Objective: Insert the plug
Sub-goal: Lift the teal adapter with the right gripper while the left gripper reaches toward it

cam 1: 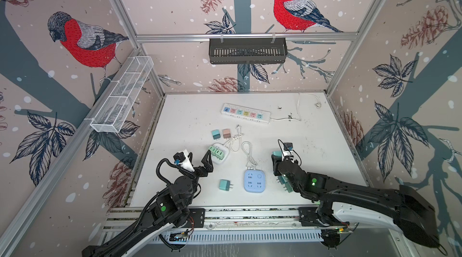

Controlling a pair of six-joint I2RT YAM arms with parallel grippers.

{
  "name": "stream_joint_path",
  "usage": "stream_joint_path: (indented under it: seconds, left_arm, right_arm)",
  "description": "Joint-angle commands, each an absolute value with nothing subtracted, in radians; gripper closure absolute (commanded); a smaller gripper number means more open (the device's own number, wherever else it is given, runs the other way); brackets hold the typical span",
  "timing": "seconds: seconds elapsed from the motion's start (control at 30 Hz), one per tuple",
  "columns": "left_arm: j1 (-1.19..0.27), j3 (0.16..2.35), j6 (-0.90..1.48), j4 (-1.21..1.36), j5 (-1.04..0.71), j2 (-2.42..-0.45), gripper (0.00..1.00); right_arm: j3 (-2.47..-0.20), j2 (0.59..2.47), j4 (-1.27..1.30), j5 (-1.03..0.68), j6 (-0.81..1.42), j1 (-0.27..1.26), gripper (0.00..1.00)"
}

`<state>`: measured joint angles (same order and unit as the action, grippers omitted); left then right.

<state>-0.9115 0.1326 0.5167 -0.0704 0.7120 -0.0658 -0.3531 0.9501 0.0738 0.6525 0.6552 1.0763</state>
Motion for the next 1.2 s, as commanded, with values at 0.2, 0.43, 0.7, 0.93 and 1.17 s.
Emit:
stream_joint_path:
  seconds: [0.2,0.43,0.7,0.93,1.17]
  left_arm:
    - [-0.911,0.095,0.339,0.248,0.368,-0.087,0.03]
    - [-0.911,0.154,0.227,0.372,0.242,-0.257,0.03]
    - [-0.911,0.229,0.181,0.486,0.057,-0.534,0.03]
    - [-0.911,0.306,0.174,0.486,-0.069,-0.705,0.04]
    - [-0.910,0.348,0.168,0.467,-0.163,-0.780,0.04]
  right_arm:
    - [-0.249,0.863,0.481,0.668,0.292,1.088,0.95]
    - [-0.166,0.835,0.746,0.529,0.011,1.085,0.96]
    - [-0.132,0.835,0.846,0.435,-0.218,1.064,0.98]
    - [-0.166,0.828,0.795,0.314,-0.360,1.061,0.98]
    - [-0.178,0.822,0.794,0.222,-0.439,1.086,0.97]
